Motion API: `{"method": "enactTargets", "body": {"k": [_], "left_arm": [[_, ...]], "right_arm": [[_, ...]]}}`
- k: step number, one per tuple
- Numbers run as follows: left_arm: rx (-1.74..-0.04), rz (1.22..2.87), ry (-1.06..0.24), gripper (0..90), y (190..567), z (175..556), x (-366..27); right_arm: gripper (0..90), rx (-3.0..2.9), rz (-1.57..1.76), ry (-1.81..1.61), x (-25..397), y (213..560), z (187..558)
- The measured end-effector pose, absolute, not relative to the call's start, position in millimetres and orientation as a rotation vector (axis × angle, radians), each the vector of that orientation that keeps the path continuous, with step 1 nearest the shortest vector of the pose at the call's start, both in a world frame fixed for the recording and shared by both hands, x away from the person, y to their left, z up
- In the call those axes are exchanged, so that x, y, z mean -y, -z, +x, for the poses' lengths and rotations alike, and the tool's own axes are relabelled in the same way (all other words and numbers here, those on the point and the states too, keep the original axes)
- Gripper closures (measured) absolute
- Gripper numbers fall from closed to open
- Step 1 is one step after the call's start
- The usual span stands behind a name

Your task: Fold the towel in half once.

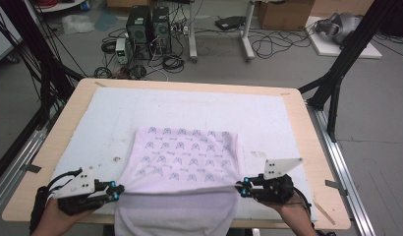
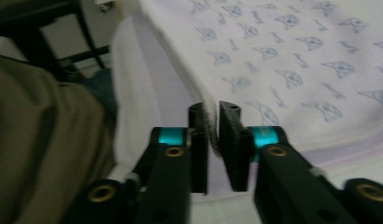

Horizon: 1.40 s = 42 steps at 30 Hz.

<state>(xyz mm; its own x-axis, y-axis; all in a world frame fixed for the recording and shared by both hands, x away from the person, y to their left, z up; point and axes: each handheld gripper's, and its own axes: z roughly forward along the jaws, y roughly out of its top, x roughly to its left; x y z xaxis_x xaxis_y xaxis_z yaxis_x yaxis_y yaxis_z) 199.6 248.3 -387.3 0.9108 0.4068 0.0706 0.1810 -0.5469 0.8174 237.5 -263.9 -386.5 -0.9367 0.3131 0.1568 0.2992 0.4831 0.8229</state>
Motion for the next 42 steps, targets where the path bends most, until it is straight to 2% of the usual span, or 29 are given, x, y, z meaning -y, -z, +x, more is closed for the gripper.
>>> {"method": "enactTargets", "body": {"k": [3, 4, 7, 16, 18, 20, 23, 25, 27, 29, 30, 31, 32, 34, 37, 42], "left_arm": [[-0.457, 2.146, -0.318, 68.1, 391, 211, -249], [-0.473, 2.14, -0.32, 67.5, 392, 218, -249], [-0.529, 2.122, -0.344, 61.9, 395, 244, -248], [-0.718, 2.106, -0.421, 53.6, 405, 334, -235], [-0.805, 2.073, -0.409, 52.1, 411, 356, -236], [-0.888, 2.074, -0.495, 46.2, 417, 371, -235], [-0.962, 2.048, -0.494, 42.0, 426, 389, -237], [-0.997, 2.071, -0.444, 38.1, 433, 401, -234], [-1.017, 2.082, -0.419, 39.1, 439, 407, -229], [-0.984, 2.116, -0.389, 51.4, 443, 410, -225], [-0.98, 2.097, -0.37, 55.3, 443, 410, -225], [-0.965, 2.09, -0.331, 67.5, 444, 411, -225], [-0.96, 2.093, -0.312, 75.3, 444, 411, -225], [-0.964, 2.095, -0.313, 82.7, 442, 412, -226], [-0.954, 2.106, -0.372, 84.7, 439, 411, -225], [-0.97, 2.068, -0.456, 85.6, 420, 419, -224]], "right_arm": [[67.5, -2.681, 0.555, -1.511, 266, 386, 239], [63.1, -2.673, 0.577, -1.51, 266, 387, 244], [57.6, -2.643, 0.646, -1.455, 265, 389, 265], [45.1, -2.579, 0.836, -1.233, 253, 403, 357], [40.9, -2.573, 0.916, -1.211, 253, 405, 378], [37.6, -2.548, 0.97, -1.219, 256, 409, 395], [35.1, -2.532, 1.03, -1.187, 259, 419, 414], [34.4, -2.539, 1.078, -1.196, 260, 427, 421], [34.3, -2.561, 1.103, -1.197, 258, 435, 425], [37.9, -2.587, 1.135, -1.211, 255, 442, 428], [43.9, -2.575, 1.127, -1.196, 253, 443, 428], [55.4, -2.572, 1.099, -1.175, 252, 442, 428], [66.4, -2.592, 1.084, -1.183, 251, 441, 429], [80.6, -2.622, 1.025, -1.178, 248, 441, 430], [84.6, -2.649, 0.997, -1.142, 245, 437, 431], [85.6, -2.554, 1.003, -1.13, 248, 411, 444]]}}
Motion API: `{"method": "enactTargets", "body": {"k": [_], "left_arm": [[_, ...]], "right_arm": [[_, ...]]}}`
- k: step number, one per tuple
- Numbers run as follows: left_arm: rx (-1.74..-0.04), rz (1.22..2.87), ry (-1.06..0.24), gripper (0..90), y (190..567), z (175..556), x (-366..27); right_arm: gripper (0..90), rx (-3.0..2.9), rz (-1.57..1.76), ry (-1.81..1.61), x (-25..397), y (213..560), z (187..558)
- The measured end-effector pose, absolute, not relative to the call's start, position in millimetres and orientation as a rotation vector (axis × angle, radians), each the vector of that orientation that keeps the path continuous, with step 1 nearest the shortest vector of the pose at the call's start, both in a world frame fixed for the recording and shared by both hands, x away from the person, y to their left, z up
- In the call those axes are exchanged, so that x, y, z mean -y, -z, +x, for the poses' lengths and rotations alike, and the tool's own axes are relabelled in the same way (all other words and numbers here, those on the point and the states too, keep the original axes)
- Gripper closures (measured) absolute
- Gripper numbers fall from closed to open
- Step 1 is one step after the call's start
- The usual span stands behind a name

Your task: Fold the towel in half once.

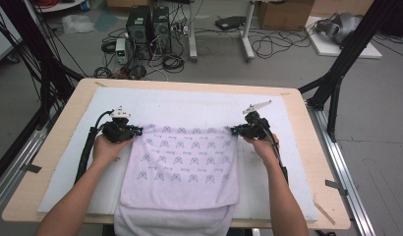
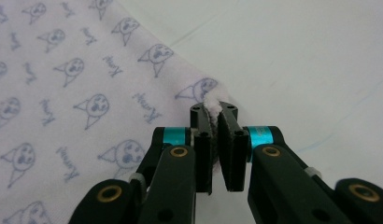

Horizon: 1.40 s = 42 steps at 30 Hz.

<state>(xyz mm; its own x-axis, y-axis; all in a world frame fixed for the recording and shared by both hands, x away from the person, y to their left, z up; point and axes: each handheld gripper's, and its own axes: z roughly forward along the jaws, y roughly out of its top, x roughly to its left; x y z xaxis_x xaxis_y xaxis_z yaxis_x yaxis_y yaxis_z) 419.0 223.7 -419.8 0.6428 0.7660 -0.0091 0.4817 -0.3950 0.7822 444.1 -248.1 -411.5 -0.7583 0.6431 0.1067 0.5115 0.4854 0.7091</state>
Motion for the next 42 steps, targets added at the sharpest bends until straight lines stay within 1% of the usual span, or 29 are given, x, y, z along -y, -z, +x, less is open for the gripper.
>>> {"method": "enactTargets", "body": {"k": [5, 9, 11, 12, 13, 14, 15, 16, 17, 18, 20, 23, 26, 32, 35, 42], "left_arm": [[-0.963, 2.001, -0.554, 85.7, 369, 443, -222], [-0.941, 1.948, -0.637, 85.6, 322, 462, -220], [-0.94, 1.932, -0.654, 84.9, 312, 469, -220], [-0.964, 1.933, -0.66, 81.6, 311, 474, -220], [-0.998, 1.947, -0.685, 73.6, 314, 477, -221], [-1.027, 1.965, -0.676, 65.0, 318, 479, -225], [-1.054, 1.982, -0.637, 58.9, 324, 482, -229], [-1.071, 1.986, -0.619, 55.8, 331, 481, -233], [-1.069, 1.993, -0.623, 55.1, 339, 479, -236], [-1.065, 1.993, -0.614, 55.2, 346, 475, -239], [-1.067, 2.013, -0.567, 54.5, 360, 468, -244], [-1.035, 2.033, -0.545, 52.9, 376, 451, -246], [-0.987, 2.038, -0.523, 51.6, 387, 431, -245], [-0.855, 2.072, -0.511, 50.9, 398, 384, -235], [-0.814, 2.066, -0.475, 49.8, 402, 362, -233], [-0.783, 2.049, -0.413, 48.2, 413, 320, -232]], "right_arm": [[85.7, -2.445, 0.969, -1.109, 247, 368, 464], [85.7, -2.379, 0.938, -1.105, 246, 326, 481], [85.3, -2.353, 0.917, -1.11, 244, 309, 489], [81.5, -2.335, 0.912, -1.115, 244, 305, 491], [66.7, -2.313, 0.924, -1.139, 245, 303, 495], [58.3, -2.286, 0.958, -1.155, 245, 306, 498], [54.9, -2.294, 1.0, -1.165, 247, 311, 501], [51.0, -2.318, 1.033, -1.165, 249, 319, 503], [46.2, -2.342, 1.073, -1.139, 250, 327, 503], [45.5, -2.369, 1.089, -1.119, 251, 336, 502], [45.0, -2.397, 1.067, -1.107, 253, 352, 491], [42.7, -2.468, 1.069, -1.107, 256, 371, 471], [44.2, -2.478, 1.013, -1.134, 258, 384, 441], [45.3, -2.531, 0.92, -1.198, 258, 401, 378], [44.9, -2.574, 0.875, -1.212, 256, 406, 350], [48.0, -2.612, 0.774, -1.303, 250, 425, 295]]}}
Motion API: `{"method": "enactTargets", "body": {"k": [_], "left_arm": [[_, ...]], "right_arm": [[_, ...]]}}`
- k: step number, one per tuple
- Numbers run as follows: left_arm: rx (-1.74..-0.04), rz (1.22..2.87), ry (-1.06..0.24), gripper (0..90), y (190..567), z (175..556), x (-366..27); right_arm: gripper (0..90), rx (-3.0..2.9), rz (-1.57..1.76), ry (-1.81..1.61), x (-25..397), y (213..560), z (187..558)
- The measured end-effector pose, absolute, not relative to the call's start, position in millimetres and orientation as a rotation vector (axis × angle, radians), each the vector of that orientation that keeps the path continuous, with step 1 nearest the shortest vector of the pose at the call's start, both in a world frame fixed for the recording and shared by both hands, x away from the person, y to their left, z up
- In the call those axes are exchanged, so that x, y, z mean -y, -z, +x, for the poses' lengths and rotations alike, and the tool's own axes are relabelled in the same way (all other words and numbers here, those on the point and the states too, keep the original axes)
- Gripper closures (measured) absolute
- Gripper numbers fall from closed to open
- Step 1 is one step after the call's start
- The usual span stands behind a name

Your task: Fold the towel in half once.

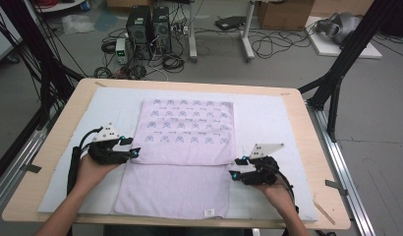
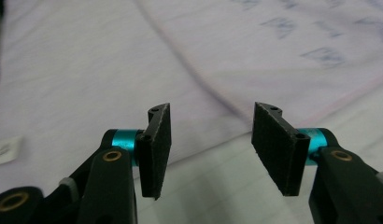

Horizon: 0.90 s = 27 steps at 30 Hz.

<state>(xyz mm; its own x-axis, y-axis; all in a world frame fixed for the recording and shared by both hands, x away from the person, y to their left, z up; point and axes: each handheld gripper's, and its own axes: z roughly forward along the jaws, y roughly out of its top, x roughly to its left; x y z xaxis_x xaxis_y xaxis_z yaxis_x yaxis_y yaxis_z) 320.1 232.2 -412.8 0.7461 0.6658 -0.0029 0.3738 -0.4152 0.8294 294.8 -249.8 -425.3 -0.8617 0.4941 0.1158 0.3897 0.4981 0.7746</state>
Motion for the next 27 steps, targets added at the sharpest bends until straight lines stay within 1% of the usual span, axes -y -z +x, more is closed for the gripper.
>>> {"method": "enactTargets", "body": {"k": [6, 11, 12, 13, 16, 17, 20, 23, 27], "left_arm": [[-0.751, 2.087, -0.436, 48.3, 421, 294, -231], [-0.758, 2.081, -0.441, 48.3, 427, 288, -234], [-0.757, 2.083, -0.439, 48.3, 428, 288, -234], [-0.753, 2.092, -0.444, 48.4, 429, 288, -234], [-0.748, 2.101, -0.454, 49.1, 430, 288, -235], [-0.744, 2.101, -0.457, 49.4, 429, 288, -235], [-0.748, 2.087, -0.453, 49.7, 428, 288, -236], [-0.746, 2.082, -0.45, 49.9, 428, 288, -236], [-0.733, 2.084, -0.444, 49.8, 428, 288, -234]], "right_arm": [[53.4, -2.681, 0.697, -1.328, 240, 436, 264], [53.3, -2.729, 0.655, -1.268, 226, 441, 252], [54.8, -2.741, 0.642, -1.236, 223, 442, 252], [58.7, -2.737, 0.634, -1.215, 222, 444, 251], [82.2, -2.743, 0.636, -1.223, 225, 443, 253], [86.4, -2.754, 0.637, -1.226, 226, 443, 254], [87.7, -2.753, 0.602, -1.217, 227, 435, 255], [87.6, -2.753, 0.57, -1.202, 223, 415, 258], [87.1, -2.798, 0.508, -1.161, 199, 393, 276]]}}
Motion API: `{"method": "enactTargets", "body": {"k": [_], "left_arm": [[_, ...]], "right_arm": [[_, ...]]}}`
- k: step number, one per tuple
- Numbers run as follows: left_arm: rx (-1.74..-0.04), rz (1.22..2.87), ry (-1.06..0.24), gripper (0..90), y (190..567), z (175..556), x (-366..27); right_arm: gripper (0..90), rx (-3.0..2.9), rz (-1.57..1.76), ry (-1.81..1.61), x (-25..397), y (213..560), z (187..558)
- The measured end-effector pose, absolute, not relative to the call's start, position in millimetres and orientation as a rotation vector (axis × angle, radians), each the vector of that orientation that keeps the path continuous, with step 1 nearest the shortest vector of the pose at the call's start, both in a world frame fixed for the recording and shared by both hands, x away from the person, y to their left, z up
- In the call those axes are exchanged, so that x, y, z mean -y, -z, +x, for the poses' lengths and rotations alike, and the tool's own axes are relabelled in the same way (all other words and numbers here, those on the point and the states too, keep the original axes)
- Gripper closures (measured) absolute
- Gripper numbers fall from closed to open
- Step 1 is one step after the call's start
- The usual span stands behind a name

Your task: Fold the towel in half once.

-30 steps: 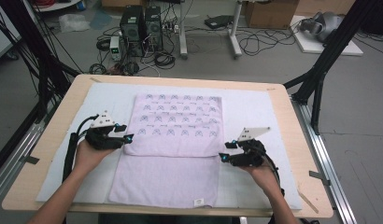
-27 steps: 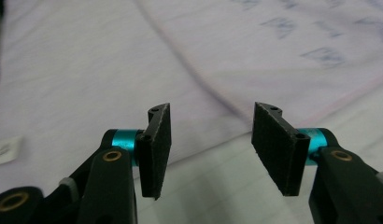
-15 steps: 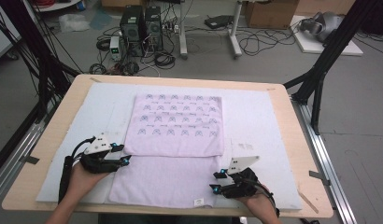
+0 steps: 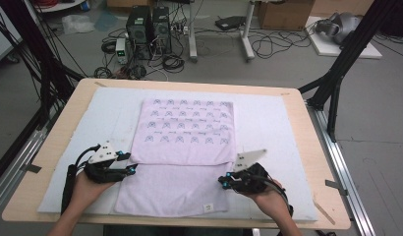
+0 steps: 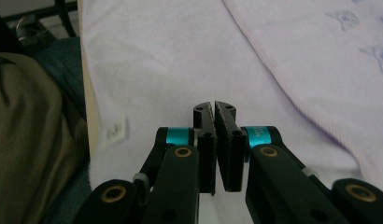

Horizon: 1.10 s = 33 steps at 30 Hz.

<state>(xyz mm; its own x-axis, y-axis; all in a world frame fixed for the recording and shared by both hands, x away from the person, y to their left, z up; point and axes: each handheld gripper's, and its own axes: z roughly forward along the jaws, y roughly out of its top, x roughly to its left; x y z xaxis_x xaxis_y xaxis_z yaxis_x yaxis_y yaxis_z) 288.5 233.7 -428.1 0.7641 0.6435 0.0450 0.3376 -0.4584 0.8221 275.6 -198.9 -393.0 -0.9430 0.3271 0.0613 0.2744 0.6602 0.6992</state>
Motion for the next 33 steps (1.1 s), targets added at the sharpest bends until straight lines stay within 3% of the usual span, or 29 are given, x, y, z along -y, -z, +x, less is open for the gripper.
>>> {"method": "enactTargets", "body": {"k": [7, 13, 23, 30, 33], "left_arm": [[-0.725, 2.093, -0.445, 49.5, 429, 288, -235], [-0.718, 2.094, -0.438, 48.8, 429, 288, -233], [-0.717, 2.094, -0.443, 48.4, 430, 288, -231], [-0.716, 2.099, -0.445, 48.1, 430, 288, -231], [-0.718, 2.103, -0.444, 48.1, 430, 288, -232]], "right_arm": [[85.8, -2.918, 0.454, -1.028, 145, 426, 299], [72.1, -2.839, 0.466, -1.132, 158, 420, 293], [75.7, -2.745, 0.525, -1.255, 205, 418, 267], [70.6, -2.845, 0.446, -1.23, 188, 437, 263], [74.0, -2.84, 0.432, -1.212, 181, 441, 262]]}}
